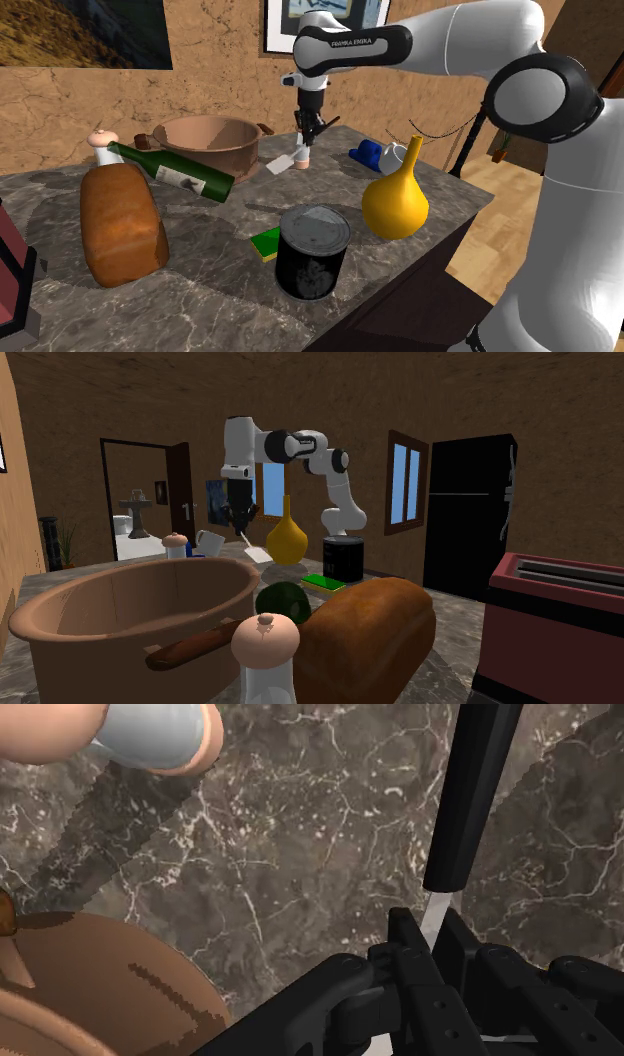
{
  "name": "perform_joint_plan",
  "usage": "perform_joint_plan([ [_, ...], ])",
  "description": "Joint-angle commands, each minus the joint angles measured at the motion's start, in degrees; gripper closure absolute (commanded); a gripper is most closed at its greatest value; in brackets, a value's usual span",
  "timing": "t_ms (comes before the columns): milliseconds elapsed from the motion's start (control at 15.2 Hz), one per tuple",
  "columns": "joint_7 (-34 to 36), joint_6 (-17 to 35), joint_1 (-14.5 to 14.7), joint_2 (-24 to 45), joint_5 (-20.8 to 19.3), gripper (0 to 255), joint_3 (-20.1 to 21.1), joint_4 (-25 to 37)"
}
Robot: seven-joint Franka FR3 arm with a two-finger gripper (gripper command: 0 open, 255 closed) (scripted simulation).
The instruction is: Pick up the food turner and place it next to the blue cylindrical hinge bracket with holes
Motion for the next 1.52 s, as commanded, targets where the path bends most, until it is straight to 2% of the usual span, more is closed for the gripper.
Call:
perform_joint_plan([
  [0, -2.59, 0.31, -1.66, 1.04, 0.21, 255, -0.86, 0.91],
  [528, -12.11, -1.60, -8.18, 6.54, 1.36, 255, -3.77, 8.94],
  [792, -16.67, -3.71, -11.61, 11.06, 2.11, 255, -4.92, 15.83],
  [990, -20.08, -6.29, -14.43, 15.82, 2.80, 255, -5.64, 23.36],
  [1452, -19.78, -0.17, -14.30, 14.68, 2.68, 255, -5.59, 16.10],
])
